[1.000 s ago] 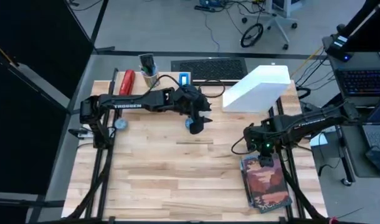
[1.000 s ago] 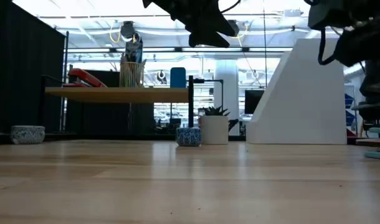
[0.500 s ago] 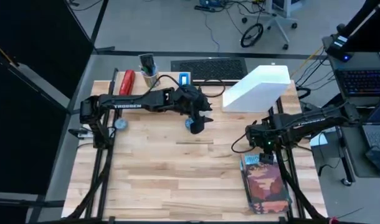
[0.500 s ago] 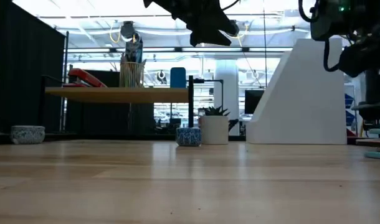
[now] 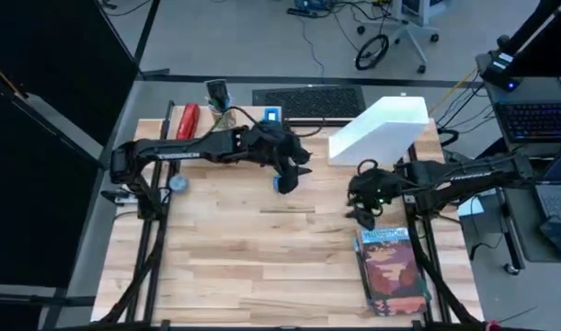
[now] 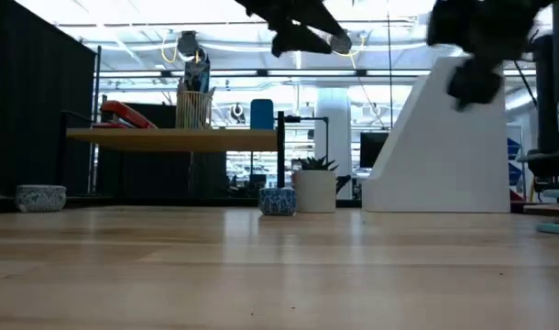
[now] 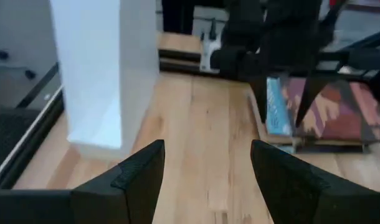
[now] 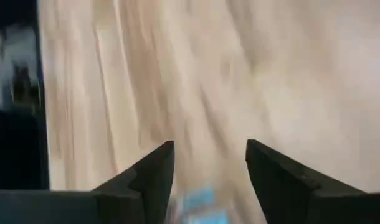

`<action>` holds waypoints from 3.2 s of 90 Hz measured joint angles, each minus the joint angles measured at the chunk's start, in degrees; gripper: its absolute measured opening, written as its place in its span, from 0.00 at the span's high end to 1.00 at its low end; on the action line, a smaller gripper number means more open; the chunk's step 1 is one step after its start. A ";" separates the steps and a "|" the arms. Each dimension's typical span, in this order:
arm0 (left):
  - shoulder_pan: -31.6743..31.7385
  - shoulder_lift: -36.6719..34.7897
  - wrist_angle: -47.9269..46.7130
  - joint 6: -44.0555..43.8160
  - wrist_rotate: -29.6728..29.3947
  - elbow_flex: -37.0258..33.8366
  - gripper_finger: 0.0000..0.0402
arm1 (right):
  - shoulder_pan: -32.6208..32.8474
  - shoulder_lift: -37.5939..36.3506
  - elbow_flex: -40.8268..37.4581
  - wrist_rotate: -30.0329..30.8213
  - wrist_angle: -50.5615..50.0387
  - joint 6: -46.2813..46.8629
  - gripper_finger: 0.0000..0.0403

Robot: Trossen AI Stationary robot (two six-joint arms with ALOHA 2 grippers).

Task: Stock shelves
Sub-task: Remove the blue scented candle from under the shelf

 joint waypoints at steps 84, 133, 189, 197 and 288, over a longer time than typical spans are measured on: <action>2.03 -19.01 -28.90 -0.65 -12.10 -3.06 0.44 | -8.88 13.42 0.02 9.42 31.14 -9.40 0.55; 2.16 -31.39 -18.93 -2.89 -4.13 -25.83 0.44 | -8.95 36.95 0.00 15.10 57.27 -6.40 0.28; 2.16 -31.36 -19.91 0.66 -2.57 -25.83 0.44 | -9.29 51.39 2.72 24.33 69.17 -8.61 0.21; 2.16 -31.36 -19.89 0.66 -2.54 -25.83 0.44 | -9.52 53.23 4.57 24.41 69.36 -8.89 0.21; 2.16 -31.33 -19.78 0.22 -2.54 -25.83 0.44 | -9.97 57.23 7.56 21.29 65.05 -11.43 0.27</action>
